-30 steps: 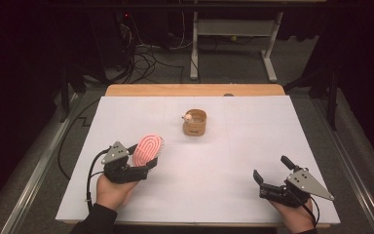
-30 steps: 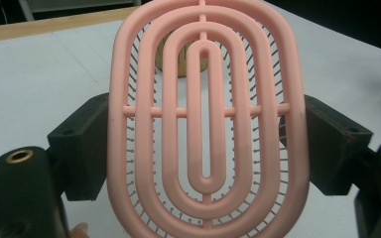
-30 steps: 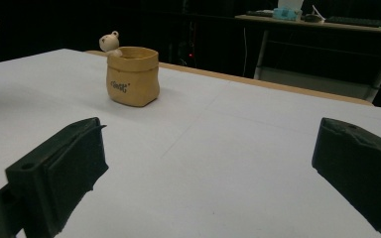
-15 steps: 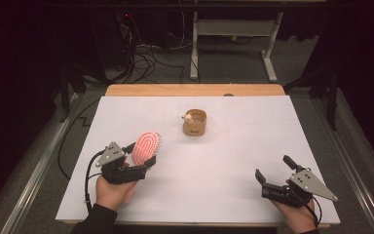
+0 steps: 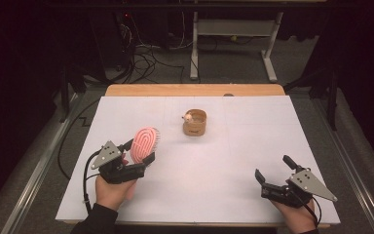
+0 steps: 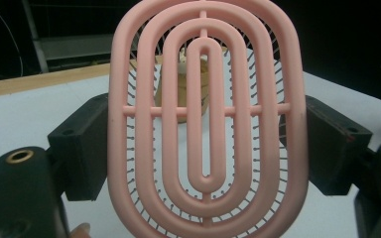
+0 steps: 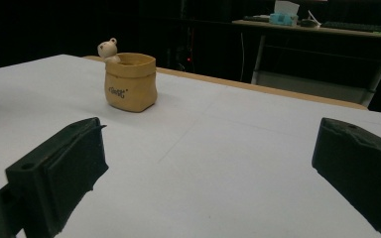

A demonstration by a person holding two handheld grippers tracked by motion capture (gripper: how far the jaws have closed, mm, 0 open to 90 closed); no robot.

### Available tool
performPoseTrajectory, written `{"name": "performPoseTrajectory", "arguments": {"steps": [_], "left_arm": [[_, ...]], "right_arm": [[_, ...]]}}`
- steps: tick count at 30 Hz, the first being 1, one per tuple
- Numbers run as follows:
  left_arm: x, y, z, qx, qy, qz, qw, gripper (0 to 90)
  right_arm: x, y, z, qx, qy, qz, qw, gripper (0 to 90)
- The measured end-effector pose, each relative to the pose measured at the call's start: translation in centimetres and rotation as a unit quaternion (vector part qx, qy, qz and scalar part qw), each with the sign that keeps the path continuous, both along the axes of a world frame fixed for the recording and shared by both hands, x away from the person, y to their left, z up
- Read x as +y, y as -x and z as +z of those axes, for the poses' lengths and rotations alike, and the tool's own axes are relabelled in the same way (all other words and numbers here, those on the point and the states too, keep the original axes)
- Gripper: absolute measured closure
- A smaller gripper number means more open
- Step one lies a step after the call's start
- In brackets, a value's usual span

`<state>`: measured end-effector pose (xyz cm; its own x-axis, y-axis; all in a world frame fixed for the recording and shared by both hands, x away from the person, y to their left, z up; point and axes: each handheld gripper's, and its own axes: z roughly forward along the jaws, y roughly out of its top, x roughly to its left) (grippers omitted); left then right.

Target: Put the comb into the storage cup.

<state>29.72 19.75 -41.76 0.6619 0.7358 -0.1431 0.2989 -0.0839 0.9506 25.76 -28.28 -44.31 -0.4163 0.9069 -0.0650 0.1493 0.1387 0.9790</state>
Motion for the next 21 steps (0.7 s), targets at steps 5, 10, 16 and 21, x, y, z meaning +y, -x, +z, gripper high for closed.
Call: {"name": "performPoseTrajectory", "arguments": {"steps": [5,10,16,21], "left_arm": [[-0.2,0.0,0.2,-0.006,0.001,0.000,1.0000,18.4],[-0.6,-0.1,0.6,-0.013,-0.002,-0.004,0.9999,18.4],[-1.6,-0.5,0.8,-0.017,-0.012,-0.012,0.9997,18.4],[-2.9,-0.9,1.1,-0.023,-0.011,-0.023,0.9994,18.4]], "right_arm": [[0.0,0.1,0.1,-0.002,0.000,0.001,1.0000,0.9],[0.0,0.1,0.2,-0.003,0.000,0.001,1.0000,0.9],[0.1,0.0,0.1,0.000,0.001,0.001,1.0000,0.9],[0.2,0.0,0.1,0.001,0.002,0.002,1.0000,0.9]]}}
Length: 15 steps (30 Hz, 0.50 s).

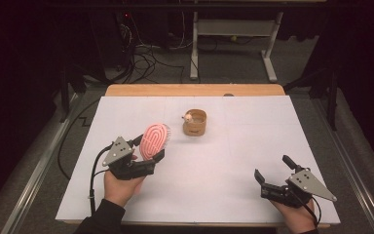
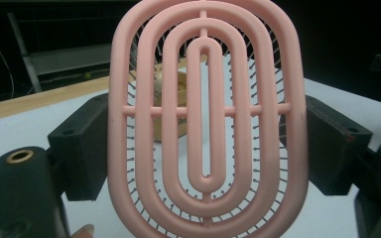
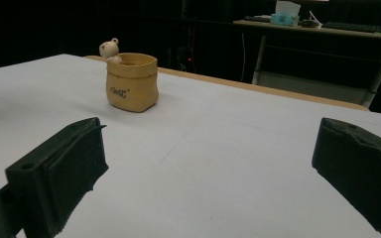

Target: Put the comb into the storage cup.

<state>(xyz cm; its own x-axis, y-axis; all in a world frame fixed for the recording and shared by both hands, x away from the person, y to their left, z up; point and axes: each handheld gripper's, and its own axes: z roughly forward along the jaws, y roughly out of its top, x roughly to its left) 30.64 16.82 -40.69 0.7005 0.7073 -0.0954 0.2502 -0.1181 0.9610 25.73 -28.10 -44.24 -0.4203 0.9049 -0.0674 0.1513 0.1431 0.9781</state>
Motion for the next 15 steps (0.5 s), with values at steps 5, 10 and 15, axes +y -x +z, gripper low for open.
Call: {"name": "performPoseTrajectory", "arguments": {"steps": [5,10,15], "left_arm": [[-1.3,-0.3,0.2,-0.006,-0.002,-0.011,0.9999,18.4],[-2.6,-0.5,0.2,-0.012,-0.002,-0.025,0.9996,18.4],[-3.8,-0.8,0.3,-0.007,-0.003,-0.038,0.9992,18.3]], "right_arm": [[0.1,0.0,-0.1,0.001,0.002,0.002,1.0000,0.9],[0.2,-0.2,-0.2,0.004,0.002,0.003,1.0000,0.9],[0.3,-0.2,-0.1,0.003,0.003,0.003,1.0000,0.9]]}}
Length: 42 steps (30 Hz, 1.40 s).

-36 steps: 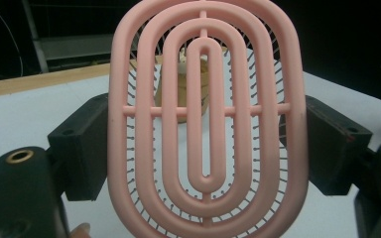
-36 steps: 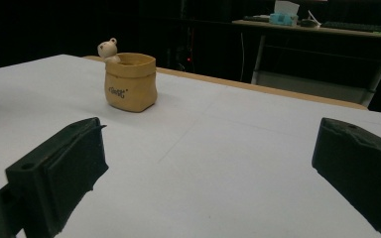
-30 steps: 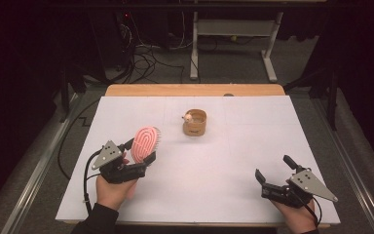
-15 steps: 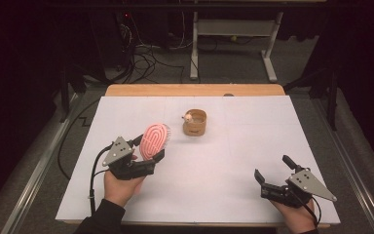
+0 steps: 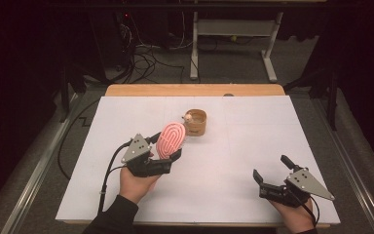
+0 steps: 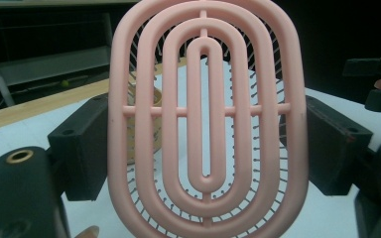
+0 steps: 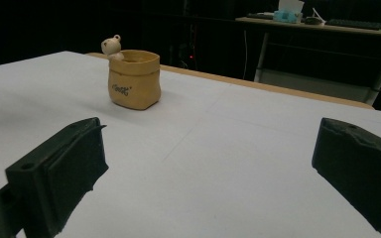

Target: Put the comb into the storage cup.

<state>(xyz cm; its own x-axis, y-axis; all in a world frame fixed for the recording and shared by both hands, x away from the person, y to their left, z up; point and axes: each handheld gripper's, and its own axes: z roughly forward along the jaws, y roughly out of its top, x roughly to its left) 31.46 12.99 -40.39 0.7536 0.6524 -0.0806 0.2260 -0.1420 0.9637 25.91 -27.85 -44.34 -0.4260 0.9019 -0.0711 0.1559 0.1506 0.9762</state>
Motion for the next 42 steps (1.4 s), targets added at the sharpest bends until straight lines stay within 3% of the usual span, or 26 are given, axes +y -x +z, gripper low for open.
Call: {"name": "performPoseTrajectory", "arguments": {"steps": [6,18,26,42], "left_arm": [[-1.0,-0.3,0.2,0.009,0.004,-0.015,0.9998,18.3],[-3.0,-0.9,0.2,0.000,0.013,-0.035,0.9993,18.3],[-3.1,-1.2,0.0,0.014,0.026,-0.045,0.9985,18.2],[-3.2,-1.0,-0.4,0.024,0.007,-0.058,0.9980,18.2]], "right_arm": [[0.1,0.1,0.0,0.000,0.001,0.002,1.0000,0.9],[0.5,-0.1,-0.2,0.007,0.005,0.004,1.0000,0.9],[1.5,-0.6,-0.4,0.013,0.010,0.013,0.9998,0.5],[4.4,-3.2,1.4,0.020,0.012,0.020,0.9995,0.5]]}}
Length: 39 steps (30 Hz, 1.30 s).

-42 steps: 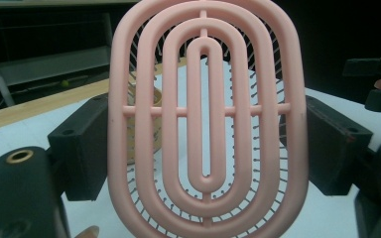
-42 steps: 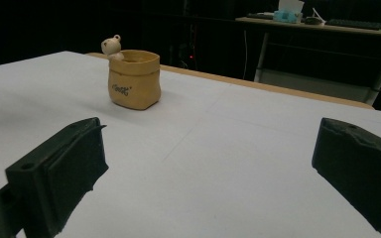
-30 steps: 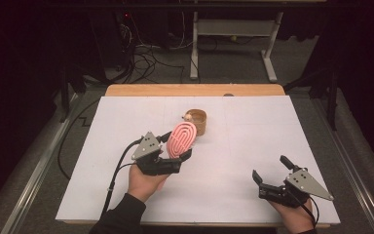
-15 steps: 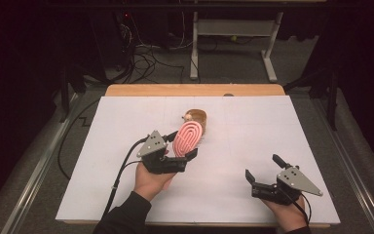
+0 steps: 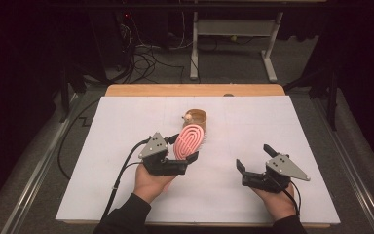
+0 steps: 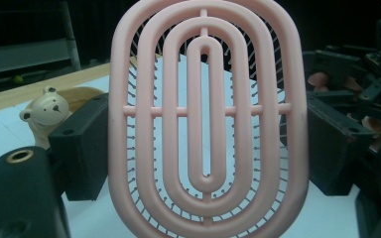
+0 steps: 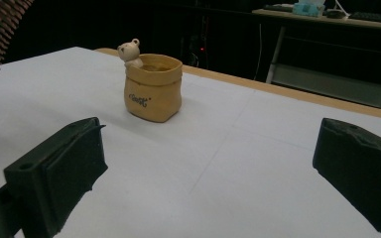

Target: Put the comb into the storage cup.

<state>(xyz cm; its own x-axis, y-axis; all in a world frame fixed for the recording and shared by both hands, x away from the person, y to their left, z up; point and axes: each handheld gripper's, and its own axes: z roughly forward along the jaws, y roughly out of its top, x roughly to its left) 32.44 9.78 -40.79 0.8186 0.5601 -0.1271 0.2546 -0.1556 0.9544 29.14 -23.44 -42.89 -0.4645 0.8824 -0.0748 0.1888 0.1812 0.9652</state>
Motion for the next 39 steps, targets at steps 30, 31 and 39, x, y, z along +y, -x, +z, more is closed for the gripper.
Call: {"name": "performPoseTrajectory", "arguments": {"steps": [30,31,39], "left_arm": [[0.1,1.6,0.5,-0.034,-0.007,0.013,0.9993,18.3],[0.1,1.7,0.5,-0.036,-0.007,0.013,0.9992,18.3],[-0.1,1.8,0.3,-0.038,-0.009,0.014,0.9991,18.3]], "right_arm": [[4.4,-2.1,-0.1,0.007,-0.013,0.039,0.9992,0.4],[4.5,-2.1,0.0,0.007,-0.013,0.039,0.9992,0.4],[4.7,-1.6,0.7,0.010,-0.020,0.044,0.9988,0.4]]}}
